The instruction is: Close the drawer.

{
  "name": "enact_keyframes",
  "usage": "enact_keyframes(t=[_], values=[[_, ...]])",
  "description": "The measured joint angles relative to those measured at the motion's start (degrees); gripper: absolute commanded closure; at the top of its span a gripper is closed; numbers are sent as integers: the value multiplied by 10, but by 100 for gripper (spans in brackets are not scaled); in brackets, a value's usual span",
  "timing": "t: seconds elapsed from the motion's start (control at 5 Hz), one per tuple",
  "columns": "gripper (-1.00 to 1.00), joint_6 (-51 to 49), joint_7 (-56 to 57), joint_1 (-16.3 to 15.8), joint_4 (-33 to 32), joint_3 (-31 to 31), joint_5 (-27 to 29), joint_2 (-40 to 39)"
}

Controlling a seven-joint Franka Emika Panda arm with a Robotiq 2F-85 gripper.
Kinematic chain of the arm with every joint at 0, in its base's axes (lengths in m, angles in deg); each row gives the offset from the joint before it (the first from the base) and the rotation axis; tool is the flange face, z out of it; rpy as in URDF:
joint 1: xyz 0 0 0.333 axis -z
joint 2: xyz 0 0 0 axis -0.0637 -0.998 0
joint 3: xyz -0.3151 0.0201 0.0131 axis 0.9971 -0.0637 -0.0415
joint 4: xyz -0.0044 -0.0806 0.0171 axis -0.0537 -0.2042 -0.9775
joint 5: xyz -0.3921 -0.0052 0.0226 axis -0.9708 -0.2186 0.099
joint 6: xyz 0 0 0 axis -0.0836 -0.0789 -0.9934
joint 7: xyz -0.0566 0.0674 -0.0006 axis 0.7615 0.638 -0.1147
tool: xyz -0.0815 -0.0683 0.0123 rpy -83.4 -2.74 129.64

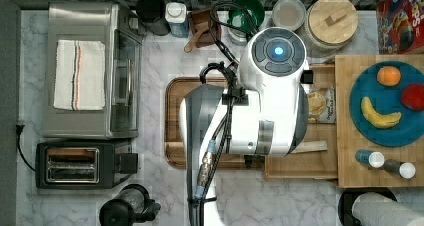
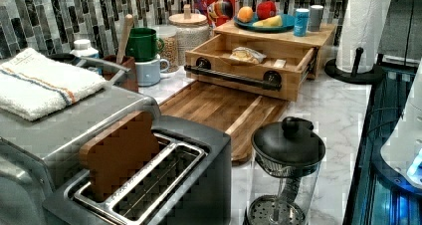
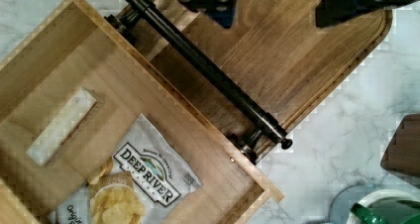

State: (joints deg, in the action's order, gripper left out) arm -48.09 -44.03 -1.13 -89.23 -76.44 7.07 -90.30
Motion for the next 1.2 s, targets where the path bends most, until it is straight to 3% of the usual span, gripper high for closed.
enact_keyframes(t=[0.4, 0.6, 0.8, 1.0, 1.2], values=[[100, 1, 0, 0, -3, 0, -5, -7], [-100, 2, 1, 4, -3, -2, -6, -12], [-100, 66, 63, 9, -30, -2, -6, -4], [-100, 204, 161, 9, -97, -2, -18, 25], [-100, 272, 251, 8, -170, -2, -20, 63]])
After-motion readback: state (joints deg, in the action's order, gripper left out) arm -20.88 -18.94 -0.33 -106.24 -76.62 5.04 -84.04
